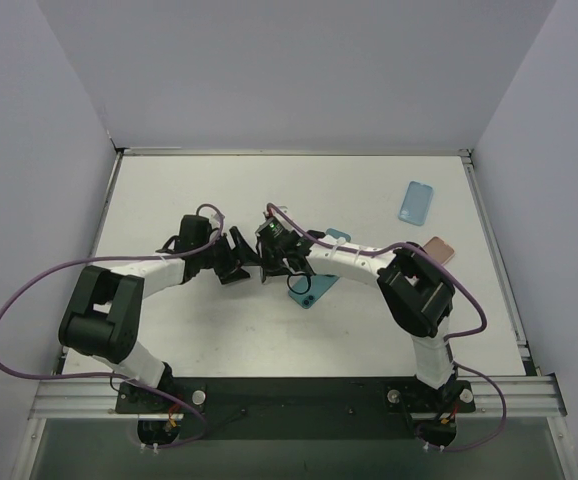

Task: Take the phone out of the phone case
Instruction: Remove the phone case from the phone.

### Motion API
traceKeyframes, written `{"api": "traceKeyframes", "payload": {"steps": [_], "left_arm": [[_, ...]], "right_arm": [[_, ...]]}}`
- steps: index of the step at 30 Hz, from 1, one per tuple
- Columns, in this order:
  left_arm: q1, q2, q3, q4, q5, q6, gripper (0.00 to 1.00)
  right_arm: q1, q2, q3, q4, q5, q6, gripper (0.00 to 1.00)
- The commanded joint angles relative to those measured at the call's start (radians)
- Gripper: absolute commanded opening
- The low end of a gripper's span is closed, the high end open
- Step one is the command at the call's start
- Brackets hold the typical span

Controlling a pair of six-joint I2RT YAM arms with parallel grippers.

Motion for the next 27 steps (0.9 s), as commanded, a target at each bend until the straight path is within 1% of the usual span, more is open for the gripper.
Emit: {"api": "traceKeyframes", "payload": {"steps": [1,9,10,12,13,14,17,18,20,22,27], "left_arm": [[-0.008,-0.018,0.070,0.009,-0.039,-0.002,0.78],[-0.008,0.005,0.088,0.007,-0.020,-0.009,0.78],[-0.008,0.012,0.090,0.007,-0.019,-0.010,0.78],[-0.011,0.019,0.091,0.013,-0.016,-0.013,0.78],[-0.011,0.023,0.094,0.013,-0.014,-0.015,0.78],[-0.012,0.025,0.094,0.013,-0.014,-0.015,0.78],[-0.014,0.026,0.100,0.013,-0.008,-0.015,0.77],[-0.014,0.029,0.103,0.012,-0.009,-0.015,0.77],[-0.014,0.031,0.105,0.010,-0.006,-0.013,0.77],[-0.014,0.032,0.106,0.007,-0.006,-0.012,0.77],[-0.014,0.026,0.111,-0.007,-0.011,-0.004,0.77]], "right_arm": [[0.036,0.046,-0.030,-0.067,-0.011,-0.014,0.00],[0.048,-0.009,-0.031,-0.141,0.059,-0.037,0.00],[0.048,-0.012,-0.030,-0.146,0.064,-0.035,0.10],[0.048,-0.021,-0.022,-0.155,0.070,-0.035,0.15],[0.046,-0.024,-0.020,-0.156,0.073,-0.035,0.20],[0.046,-0.026,-0.016,-0.161,0.078,-0.035,0.23],[0.046,-0.035,0.000,-0.167,0.093,-0.031,0.24],[0.046,-0.038,0.004,-0.169,0.098,-0.028,0.24],[0.046,-0.043,0.012,-0.167,0.105,-0.025,0.14],[0.045,-0.049,0.017,-0.169,0.115,-0.021,0.00],[0.052,-0.072,0.024,-0.172,0.142,-0.049,0.00]]}}
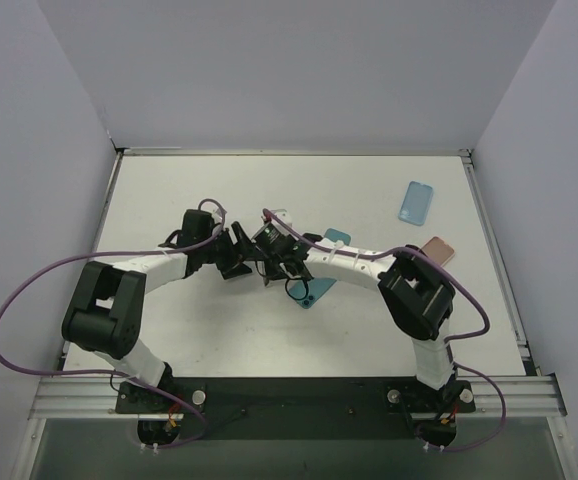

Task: Take the phone out of the phone case
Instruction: Remove the phone case from the phone.

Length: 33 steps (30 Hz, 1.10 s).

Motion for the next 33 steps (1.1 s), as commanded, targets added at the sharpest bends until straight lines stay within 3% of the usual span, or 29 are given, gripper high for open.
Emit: {"api": "traceKeyframes", "payload": {"steps": [1,8,15,23,33], "left_arm": [[-0.007,-0.005,0.047,0.020,0.009,0.008,0.77],[-0.006,-0.014,0.036,0.031,0.019,0.008,0.77],[-0.004,-0.010,0.012,0.048,0.039,0.001,0.77],[-0.004,0.004,0.013,0.059,0.066,0.014,0.77],[-0.004,0.041,0.002,0.068,0.073,0.026,0.76]], "right_arm": [[0.020,-0.060,0.022,-0.120,0.050,-0.050,0.00],[0.025,-0.111,0.013,-0.195,0.165,-0.117,0.00],[0.054,-0.017,0.046,-0.206,0.198,-0.145,0.00],[0.097,0.107,0.099,-0.191,0.126,-0.134,0.00],[0.091,0.116,0.020,-0.063,-0.025,-0.081,0.00]]}}
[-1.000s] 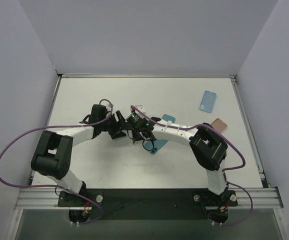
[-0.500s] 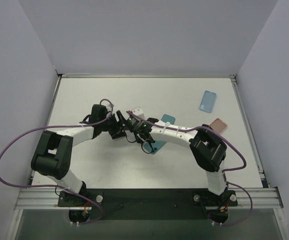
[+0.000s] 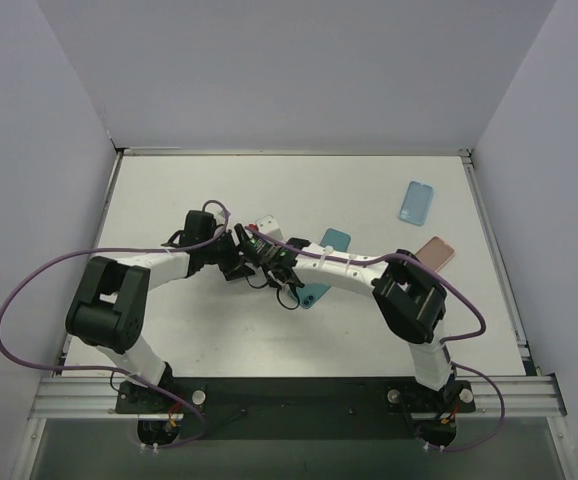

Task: Take the phone out of the phone case
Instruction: Remove the phone case from the phone.

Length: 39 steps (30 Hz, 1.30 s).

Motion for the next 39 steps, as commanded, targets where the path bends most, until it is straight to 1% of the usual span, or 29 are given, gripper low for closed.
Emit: {"api": "traceKeyframes", "payload": {"steps": [1,4,13,14,15,17,18,19,22,29,33,35,36,39], "left_arm": [[-0.001,0.017,-0.004,0.053,0.024,0.020,0.74],[-0.002,0.018,-0.007,0.062,0.025,0.015,0.72],[-0.004,0.033,-0.015,0.081,0.031,0.017,0.70],[-0.005,0.038,-0.013,0.081,0.030,0.017,0.69],[-0.007,0.043,-0.010,0.079,0.028,0.021,0.64],[-0.014,0.049,-0.007,0.072,0.021,0.027,0.60],[-0.019,0.052,-0.004,0.069,0.010,0.031,0.55],[-0.028,0.053,0.001,0.049,0.001,0.043,0.54],[-0.043,0.063,0.025,0.001,-0.039,0.073,0.49],[-0.090,0.087,0.073,-0.105,-0.142,0.126,0.44],[-0.111,0.101,0.090,-0.141,-0.190,0.149,0.35],[-0.116,0.107,0.094,-0.149,-0.197,0.153,0.27],[-0.117,0.113,0.094,-0.149,-0.194,0.153,0.22],[-0.119,0.119,0.099,-0.143,-0.182,0.146,0.00]], "right_arm": [[0.011,0.084,-0.061,0.141,-0.231,0.069,0.00],[0.007,0.090,-0.073,0.166,-0.269,0.087,0.00],[-0.007,0.082,-0.095,0.195,-0.299,0.098,0.00],[-0.010,0.079,-0.099,0.198,-0.308,0.101,0.00],[-0.012,0.076,-0.104,0.201,-0.312,0.106,0.00],[-0.018,0.070,-0.110,0.210,-0.322,0.107,0.00],[-0.018,0.067,-0.111,0.212,-0.325,0.107,0.00],[-0.019,0.067,-0.113,0.213,-0.326,0.107,0.00],[-0.021,0.062,-0.113,0.215,-0.331,0.104,0.00],[-0.021,0.048,-0.115,0.217,-0.332,0.104,0.00],[-0.027,0.035,-0.122,0.226,-0.332,0.110,0.00],[-0.029,0.025,-0.128,0.230,-0.374,0.118,0.00],[-0.032,0.021,-0.131,0.235,-0.378,0.126,0.00],[-0.047,0.001,-0.144,0.235,-0.389,0.140,0.00]]}}
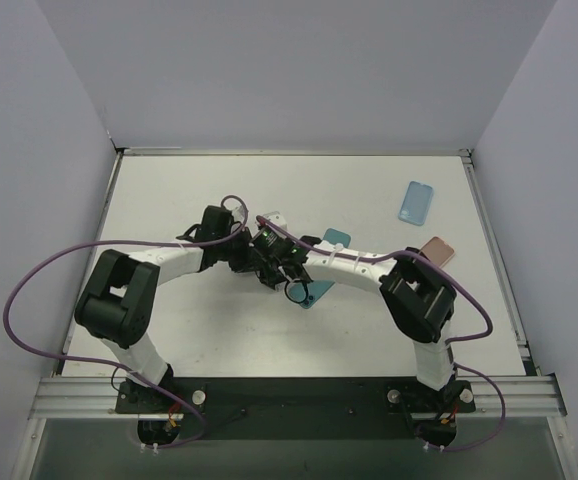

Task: Take the phone out of the phone case
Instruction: Remove the phone case from the phone.

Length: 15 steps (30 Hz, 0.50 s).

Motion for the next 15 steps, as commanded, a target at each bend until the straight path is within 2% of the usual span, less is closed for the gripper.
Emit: {"api": "traceKeyframes", "payload": {"steps": [1,6,9,13,15], "left_arm": [[-0.015,0.050,0.006,-0.070,-0.063,0.001,0.00],[-0.013,-0.028,0.028,-0.092,-0.033,-0.004,0.00],[-0.010,-0.080,0.060,-0.159,-0.029,0.016,0.00],[0.001,-0.097,0.111,-0.335,-0.032,0.070,0.00],[0.008,-0.131,0.100,-0.346,-0.029,0.067,0.00]], "right_arm": [[-0.007,0.029,-0.065,0.076,-0.216,0.105,0.00],[-0.040,-0.024,-0.080,0.059,-0.204,0.107,0.00],[-0.076,-0.057,-0.080,0.045,-0.178,0.076,0.00],[-0.134,-0.109,-0.092,0.039,-0.182,0.059,0.00],[-0.155,-0.129,-0.098,0.040,-0.181,0.056,0.00]]}}
